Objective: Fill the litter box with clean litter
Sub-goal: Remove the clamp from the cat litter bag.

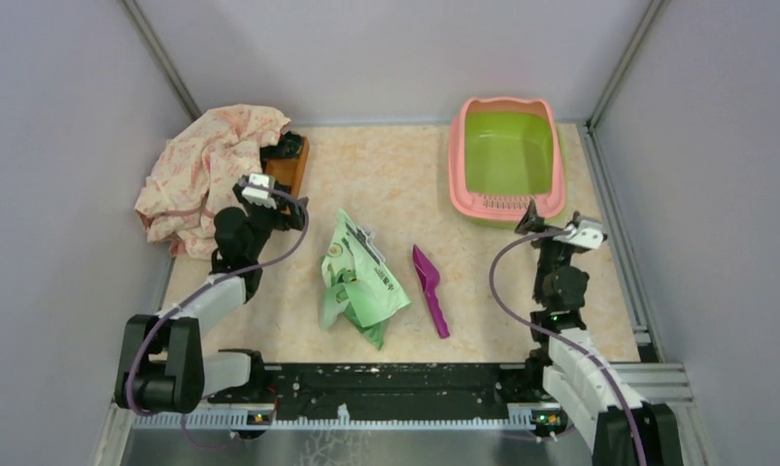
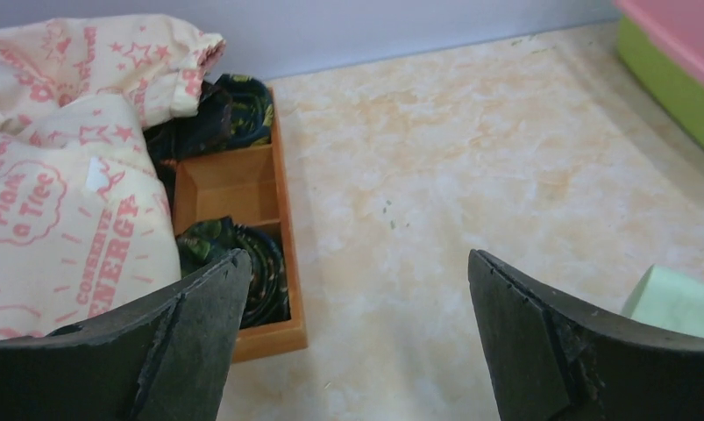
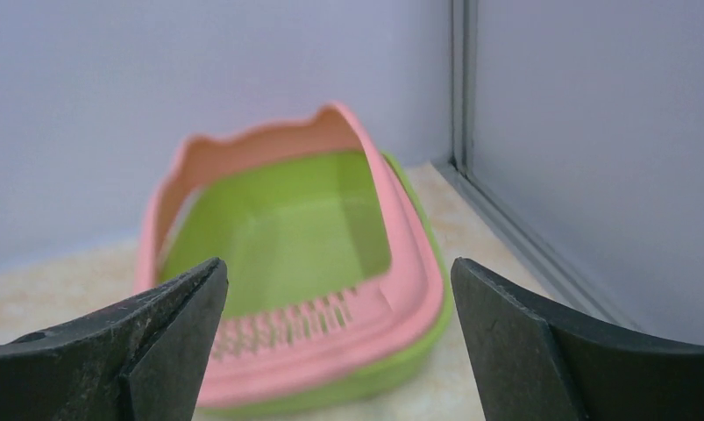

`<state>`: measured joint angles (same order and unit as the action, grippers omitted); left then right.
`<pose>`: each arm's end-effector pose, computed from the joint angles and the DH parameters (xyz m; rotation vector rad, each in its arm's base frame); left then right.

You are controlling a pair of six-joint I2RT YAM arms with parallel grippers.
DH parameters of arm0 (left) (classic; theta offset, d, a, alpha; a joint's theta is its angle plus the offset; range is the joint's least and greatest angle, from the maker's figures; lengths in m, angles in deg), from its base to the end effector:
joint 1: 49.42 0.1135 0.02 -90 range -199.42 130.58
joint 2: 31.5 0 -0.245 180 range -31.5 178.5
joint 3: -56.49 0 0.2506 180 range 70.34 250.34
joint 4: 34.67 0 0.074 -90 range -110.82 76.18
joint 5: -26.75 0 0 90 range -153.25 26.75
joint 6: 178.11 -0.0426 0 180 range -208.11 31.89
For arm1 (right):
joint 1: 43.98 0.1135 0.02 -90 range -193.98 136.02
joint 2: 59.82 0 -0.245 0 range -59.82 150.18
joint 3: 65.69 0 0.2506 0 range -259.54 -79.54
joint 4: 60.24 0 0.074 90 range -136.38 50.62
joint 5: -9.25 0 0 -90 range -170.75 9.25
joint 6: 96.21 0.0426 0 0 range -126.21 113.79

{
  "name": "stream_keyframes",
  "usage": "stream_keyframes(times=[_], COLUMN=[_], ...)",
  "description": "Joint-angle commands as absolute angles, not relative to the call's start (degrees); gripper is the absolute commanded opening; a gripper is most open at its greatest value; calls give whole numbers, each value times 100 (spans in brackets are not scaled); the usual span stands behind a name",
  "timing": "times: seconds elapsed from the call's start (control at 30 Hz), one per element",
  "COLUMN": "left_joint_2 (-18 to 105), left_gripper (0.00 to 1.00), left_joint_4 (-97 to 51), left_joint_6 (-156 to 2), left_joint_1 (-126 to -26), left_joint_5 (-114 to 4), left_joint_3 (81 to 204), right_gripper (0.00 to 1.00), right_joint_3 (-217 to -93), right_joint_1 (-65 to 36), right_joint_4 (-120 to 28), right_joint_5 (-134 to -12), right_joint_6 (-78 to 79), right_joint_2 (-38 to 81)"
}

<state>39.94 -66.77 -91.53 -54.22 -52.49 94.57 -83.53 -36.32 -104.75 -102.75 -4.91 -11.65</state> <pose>0.2655 -0.0303 0.2054 0.2598 1.5736 -0.1683 0.1834 0.0086 0.1973 0.2524 1.3187 -0.1218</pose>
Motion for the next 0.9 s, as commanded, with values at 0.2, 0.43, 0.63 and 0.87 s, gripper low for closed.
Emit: stream_keyframes(times=[0.2,0.43,0.63,0.87], left_joint_2=[3088,2841,2853,3375], left_gripper=[99,99,99,99], left_joint_4=[-4385,-3080,-2134,-1501], left_joint_6=[-8313,-7373,-7054,-5687], left_joint_1=[-5637,-5636,-5636,-5591], left_joint_5=[-5305,-5516,-4138,-3450], left_joint_3=[10727,11948,13048,13077], right_gripper=[98,98,98,90], right_joint_3=[-11054,-12621,-13057,-15065], right_joint_1=[-3365,-3321,-3354,-2485], right_joint_4=[-6224,-4401,-4293,-2351], right_joint_5=[-9192,-6808,-5551,-6014], right_joint_6=[791,1063,1894,840], right_joint_2=[-2049,-993,-284,911])
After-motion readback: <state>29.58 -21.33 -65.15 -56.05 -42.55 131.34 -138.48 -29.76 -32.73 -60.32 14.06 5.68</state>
